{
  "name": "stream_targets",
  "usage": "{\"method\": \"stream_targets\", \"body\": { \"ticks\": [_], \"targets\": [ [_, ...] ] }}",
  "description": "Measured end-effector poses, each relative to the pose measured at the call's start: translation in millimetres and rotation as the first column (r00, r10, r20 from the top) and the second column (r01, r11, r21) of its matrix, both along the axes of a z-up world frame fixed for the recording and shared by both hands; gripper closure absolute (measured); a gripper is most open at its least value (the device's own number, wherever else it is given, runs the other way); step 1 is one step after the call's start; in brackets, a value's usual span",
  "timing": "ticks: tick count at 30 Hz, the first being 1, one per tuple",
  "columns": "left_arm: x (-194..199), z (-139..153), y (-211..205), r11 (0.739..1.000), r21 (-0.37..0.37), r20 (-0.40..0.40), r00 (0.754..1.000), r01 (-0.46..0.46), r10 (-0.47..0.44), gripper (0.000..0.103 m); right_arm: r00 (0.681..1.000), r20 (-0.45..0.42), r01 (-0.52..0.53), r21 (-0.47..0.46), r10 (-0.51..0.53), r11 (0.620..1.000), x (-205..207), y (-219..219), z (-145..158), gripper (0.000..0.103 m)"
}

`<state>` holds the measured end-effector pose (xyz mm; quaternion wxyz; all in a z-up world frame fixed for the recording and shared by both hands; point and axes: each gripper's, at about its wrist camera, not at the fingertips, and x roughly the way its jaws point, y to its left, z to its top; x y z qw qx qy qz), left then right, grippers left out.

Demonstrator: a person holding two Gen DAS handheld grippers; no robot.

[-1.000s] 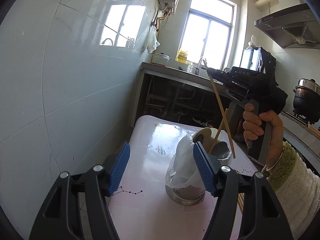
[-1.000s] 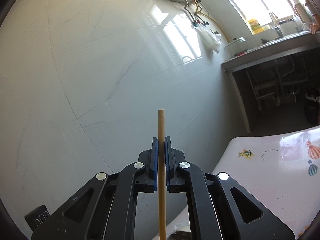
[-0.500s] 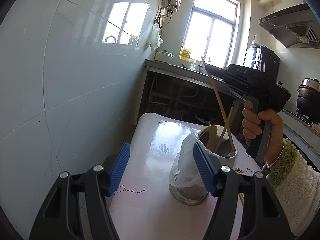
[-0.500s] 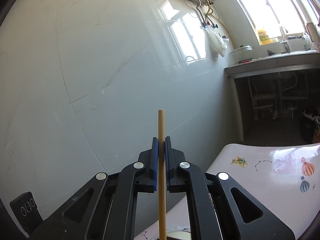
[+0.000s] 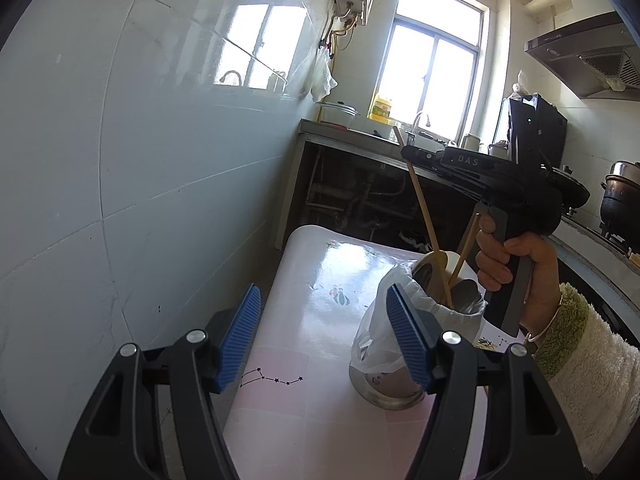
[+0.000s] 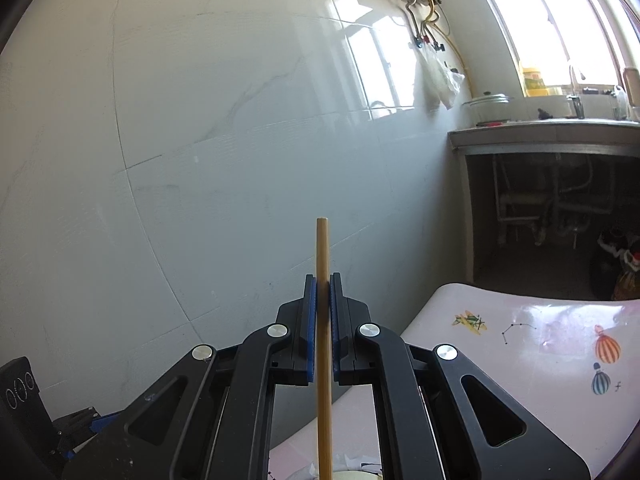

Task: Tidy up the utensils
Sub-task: 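Lower the chopstick into the holder and open the right tool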

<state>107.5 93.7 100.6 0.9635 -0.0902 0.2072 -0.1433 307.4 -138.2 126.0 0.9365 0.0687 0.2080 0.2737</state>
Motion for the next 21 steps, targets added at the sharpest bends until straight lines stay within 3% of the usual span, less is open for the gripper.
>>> {"method": "stream_targets", "body": {
  "ticks": [15,21],
  "targets": [
    [-8,0,2,1.000,-0.015,0.012,1.000,0.002,-0.002,0.039,1.000,-0.017,-0.026,-0.049,0.025,0.998,-41,-11,-10,0.098],
    [-12,1,-1,1.000,-0.018,0.018,1.000,0.010,-0.010,0.039,0.999,-0.024,-0.037,-0.113,0.034,0.993,-64,-10,-21,0.098]
  ]
}}
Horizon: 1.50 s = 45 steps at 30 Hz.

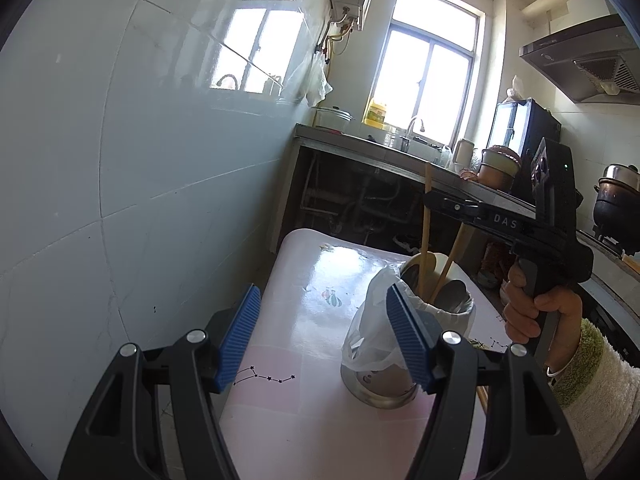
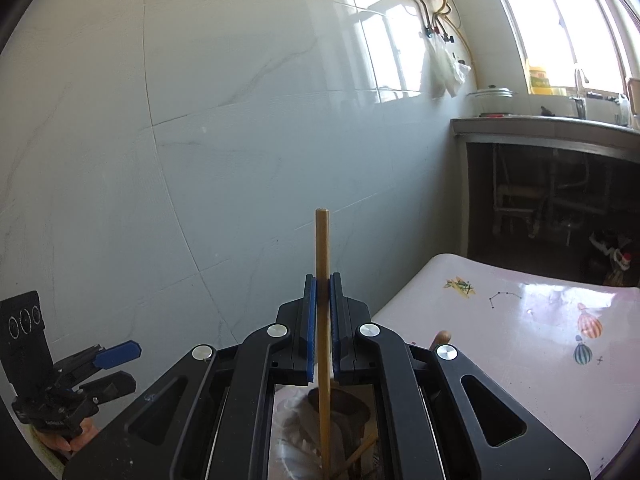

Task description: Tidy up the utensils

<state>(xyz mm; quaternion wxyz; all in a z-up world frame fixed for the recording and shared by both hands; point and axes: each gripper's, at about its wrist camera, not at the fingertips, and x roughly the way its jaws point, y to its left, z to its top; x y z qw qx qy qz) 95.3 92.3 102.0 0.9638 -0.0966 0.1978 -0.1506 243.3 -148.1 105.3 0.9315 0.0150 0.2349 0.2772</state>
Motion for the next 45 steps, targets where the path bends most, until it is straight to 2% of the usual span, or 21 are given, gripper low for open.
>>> {"method": "stream_targets", "body": {
  "ticks": [9,16,23,29,32,34,38,41,45],
  "targets": [
    [-6,2,-1,1.000,0.000,0.007,1.000,0.004,-0.004,0.039,0.999,-0.048,-0.012,-0.064,0.009,0.998,-5,6,-21,0.098],
    [-8,3,0,1.000,-0.001,0.002,1.000,0.000,0.000,0.039,0.998,-0.067,-0.026,-0.063,0.022,0.998,-4,8,-19,0.098],
    [-8,3,-1,1.000,0.000,0.001,1.000,0.002,-0.002,0.039,0.998,-0.053,-0.035,-0.017,0.034,0.999,-5,3,-7,0.094],
    [-11,3,-2,1.000,0.001,0.001,1.000,0.004,-0.004,0.039,0.999,-0.032,-0.015,0.043,0.016,0.999,-24,-15,9,0.089],
    [-13,4,-5,1.000,0.005,0.000,1.000,0.015,-0.015,0.039,1.000,-0.028,0.014,0.067,-0.012,0.998,-41,-32,17,0.085],
    [-15,3,-8,1.000,0.009,-0.001,1.000,0.028,-0.028,0.039,0.999,-0.029,0.045,0.064,-0.043,0.997,-55,-44,20,0.080],
    [-18,2,-16,0.998,0.015,-0.011,0.998,0.063,-0.063,0.039,0.990,-0.052,0.130,0.043,-0.127,0.991,-83,-71,20,0.078],
    [-21,-1,-25,0.995,0.016,-0.026,0.995,0.098,-0.098,0.037,0.977,-0.088,0.198,0.040,-0.194,0.979,-105,-94,15,0.077],
    [-22,-8,-43,0.987,0.029,-0.057,0.986,0.158,-0.156,0.033,0.941,-0.159,0.306,0.017,-0.299,0.952,-133,-125,-3,0.077]
  ]
}}
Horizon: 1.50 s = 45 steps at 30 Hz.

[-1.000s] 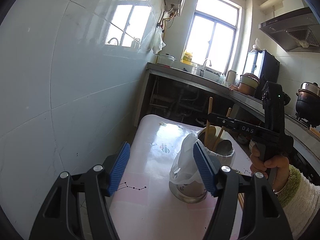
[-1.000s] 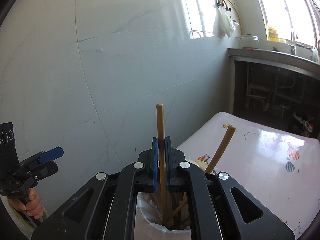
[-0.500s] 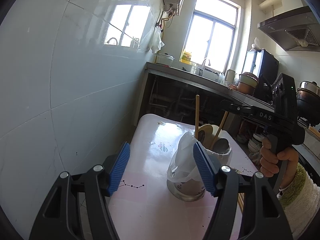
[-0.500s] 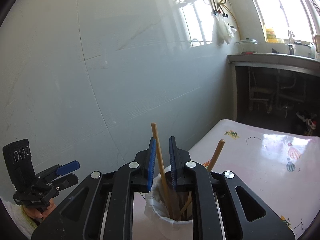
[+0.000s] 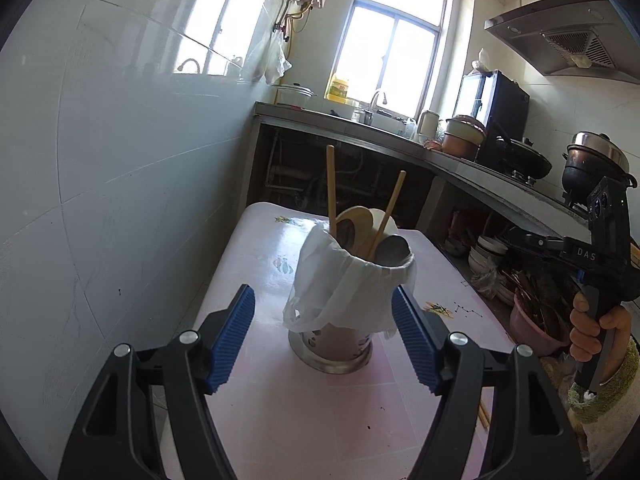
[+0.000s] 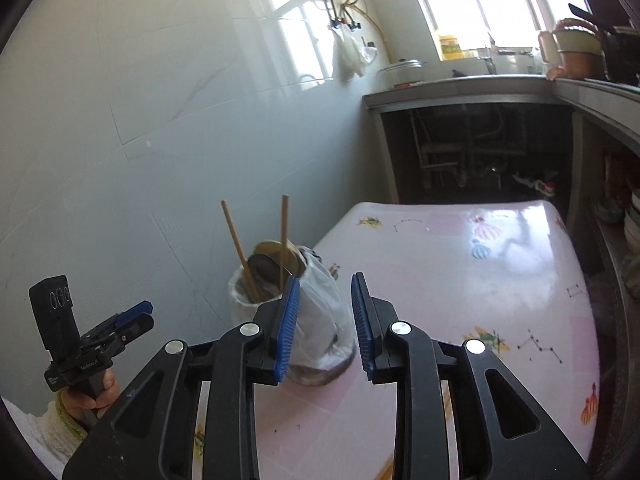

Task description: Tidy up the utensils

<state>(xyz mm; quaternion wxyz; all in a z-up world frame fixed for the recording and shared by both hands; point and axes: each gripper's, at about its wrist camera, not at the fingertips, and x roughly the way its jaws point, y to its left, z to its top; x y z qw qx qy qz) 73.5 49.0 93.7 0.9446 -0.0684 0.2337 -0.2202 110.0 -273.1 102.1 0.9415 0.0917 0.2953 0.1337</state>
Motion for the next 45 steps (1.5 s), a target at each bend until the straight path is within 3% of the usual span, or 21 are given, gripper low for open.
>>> {"method": "stream_targets", "body": {
  "ticks": [8,14,20,28,32,39,45],
  "targets": [
    [-6,-24,-49,0.989,0.075,-0.067,0.990,0.130,-0.125,0.016,0.960,-0.221,0.173,-0.009,-0.171,0.985,-40,-38,-67,0.074],
    [2,-55,-89,0.972,0.121,-0.188,0.966,0.203,-0.179,0.010,0.921,-0.334,0.190,-0.061,-0.199,0.980,-55,-36,-115,0.074],
    [4,-80,-119,0.951,0.187,-0.266,0.945,0.245,-0.191,0.009,0.907,-0.370,0.169,-0.119,-0.201,0.978,-51,-26,-142,0.074],
    [-1,-96,-134,0.930,0.226,-0.303,0.928,0.289,-0.215,0.009,0.886,-0.403,0.172,-0.169,-0.227,0.971,-42,-30,-161,0.091],
    [-1,-98,-143,0.917,0.248,-0.300,0.925,0.311,-0.233,0.009,0.892,-0.397,0.163,-0.168,-0.218,0.972,-41,-32,-163,0.092],
    [4,-98,-158,0.906,0.247,-0.302,0.916,0.343,-0.264,0.009,0.883,-0.394,0.189,-0.199,-0.255,0.961,-41,-34,-165,0.099],
    [12,-97,-178,0.897,0.219,-0.306,0.900,0.385,-0.311,0.011,0.865,-0.406,0.252,-0.157,-0.295,0.955,-52,-50,-166,0.099]
  ]
}}
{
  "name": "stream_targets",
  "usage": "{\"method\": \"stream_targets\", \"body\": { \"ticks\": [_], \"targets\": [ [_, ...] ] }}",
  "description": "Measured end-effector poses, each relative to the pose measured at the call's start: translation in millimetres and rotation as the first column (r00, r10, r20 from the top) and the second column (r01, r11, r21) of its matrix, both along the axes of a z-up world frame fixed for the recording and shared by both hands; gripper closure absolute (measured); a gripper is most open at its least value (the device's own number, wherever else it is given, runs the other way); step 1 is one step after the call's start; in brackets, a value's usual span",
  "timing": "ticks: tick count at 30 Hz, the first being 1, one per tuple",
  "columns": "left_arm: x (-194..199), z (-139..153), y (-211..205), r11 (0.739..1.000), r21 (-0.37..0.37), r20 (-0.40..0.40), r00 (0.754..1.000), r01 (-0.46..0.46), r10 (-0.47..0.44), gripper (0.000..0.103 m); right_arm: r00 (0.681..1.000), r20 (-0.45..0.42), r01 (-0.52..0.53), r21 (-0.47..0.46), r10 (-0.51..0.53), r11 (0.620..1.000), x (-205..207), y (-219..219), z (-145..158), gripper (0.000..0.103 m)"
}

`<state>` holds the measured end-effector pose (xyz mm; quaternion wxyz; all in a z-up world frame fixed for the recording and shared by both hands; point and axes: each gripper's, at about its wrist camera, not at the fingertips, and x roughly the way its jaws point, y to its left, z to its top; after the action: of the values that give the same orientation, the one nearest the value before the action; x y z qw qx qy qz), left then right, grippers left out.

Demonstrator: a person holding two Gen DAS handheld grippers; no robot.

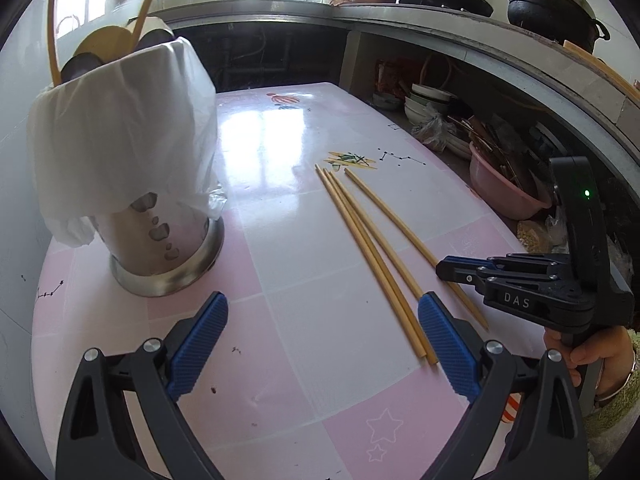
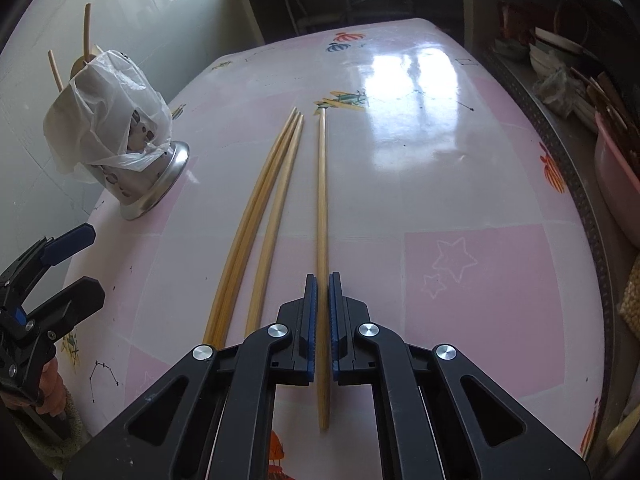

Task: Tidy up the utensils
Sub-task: 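Close the left tool on a chopstick while the right tool holds its chopstick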

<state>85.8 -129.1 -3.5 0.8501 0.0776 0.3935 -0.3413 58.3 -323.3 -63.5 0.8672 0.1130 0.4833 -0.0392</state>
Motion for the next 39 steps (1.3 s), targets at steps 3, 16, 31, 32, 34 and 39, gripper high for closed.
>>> {"method": "stream_targets", "body": {
  "ticks": [3,16,31,32,34,39],
  "targets": [
    [5,-4,-14,1.000,0.000,-0.031,0.999,0.021,-0.021,0.020,1.000,0.007,0.020,0.022,-0.020,1.000,-8,-5,0,0.099],
    [24,-34,-63,0.995,0.075,-0.107,0.993,0.064,-0.055,0.066,0.999,0.028,0.037,0.088,-0.039,0.995,-20,-16,0,0.099],
    [33,-37,-75,0.993,0.104,-0.101,0.994,0.048,-0.037,0.070,0.998,0.042,0.031,0.115,-0.036,0.993,-25,-21,0,0.099],
    [34,-37,-76,0.994,0.103,-0.101,0.994,0.046,-0.036,0.070,0.998,0.043,0.031,0.116,-0.036,0.993,-25,-21,0,0.099],
    [35,-37,-75,0.994,0.101,-0.102,0.994,0.041,-0.030,0.072,0.998,0.044,0.029,0.119,-0.035,0.992,-25,-21,0,0.099],
    [36,-37,-72,0.994,0.107,-0.097,0.995,0.026,-0.015,0.078,0.998,0.044,0.029,0.128,-0.035,0.991,-25,-22,0,0.099]
  ]
}}
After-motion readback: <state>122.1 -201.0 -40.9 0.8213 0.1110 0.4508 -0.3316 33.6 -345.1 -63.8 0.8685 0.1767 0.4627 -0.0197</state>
